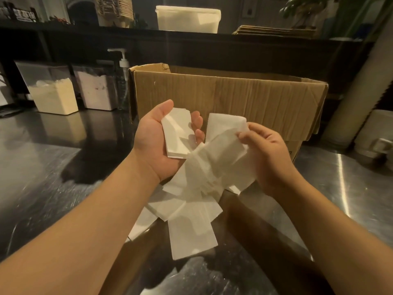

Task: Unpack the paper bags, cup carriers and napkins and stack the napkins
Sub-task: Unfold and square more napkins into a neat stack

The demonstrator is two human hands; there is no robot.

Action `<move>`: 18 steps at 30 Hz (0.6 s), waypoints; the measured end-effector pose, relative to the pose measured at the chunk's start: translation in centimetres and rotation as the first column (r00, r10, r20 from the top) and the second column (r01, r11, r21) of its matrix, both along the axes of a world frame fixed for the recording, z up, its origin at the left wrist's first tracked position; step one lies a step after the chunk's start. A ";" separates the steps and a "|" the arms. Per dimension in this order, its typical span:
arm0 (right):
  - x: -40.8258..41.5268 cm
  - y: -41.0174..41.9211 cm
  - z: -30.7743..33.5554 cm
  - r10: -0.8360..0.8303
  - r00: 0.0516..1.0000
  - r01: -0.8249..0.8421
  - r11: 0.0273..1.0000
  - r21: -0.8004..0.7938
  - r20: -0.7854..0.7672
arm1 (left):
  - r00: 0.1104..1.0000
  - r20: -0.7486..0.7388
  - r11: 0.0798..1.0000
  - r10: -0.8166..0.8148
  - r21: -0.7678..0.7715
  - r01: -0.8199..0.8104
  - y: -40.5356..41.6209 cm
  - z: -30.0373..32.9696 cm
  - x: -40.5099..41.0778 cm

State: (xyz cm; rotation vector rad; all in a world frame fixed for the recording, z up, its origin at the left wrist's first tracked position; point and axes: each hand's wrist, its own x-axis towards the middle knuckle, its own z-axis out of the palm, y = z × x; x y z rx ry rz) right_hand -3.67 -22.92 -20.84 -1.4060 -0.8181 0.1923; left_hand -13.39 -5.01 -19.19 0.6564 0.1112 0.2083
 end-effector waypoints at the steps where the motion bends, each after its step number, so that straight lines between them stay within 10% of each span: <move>1: 0.0 -0.2 0.4 0.001 0.996 -0.003 1.000 -0.028 -0.094 | 1.000 0.005 1.000 -0.001 -0.003 0.001 0.0 0.0 0.0; 5: -0.3 -0.6 1.4 -0.091 0.963 -0.008 0.932 -0.362 -0.255 | 1.000 0.001 1.000 -0.002 -0.004 0.002 0.0 0.1 -0.1; 12: 1.2 0.5 -0.3 -0.112 0.929 0.356 0.524 -0.774 0.352 | 1.000 -0.027 0.999 0.014 0.029 -0.013 -0.2 -0.1 0.1; 18: 0.7 -0.4 0.3 0.051 0.946 0.180 0.740 -0.648 0.320 | 0.999 -0.048 0.999 -0.001 0.045 0.003 -0.3 -0.2 0.2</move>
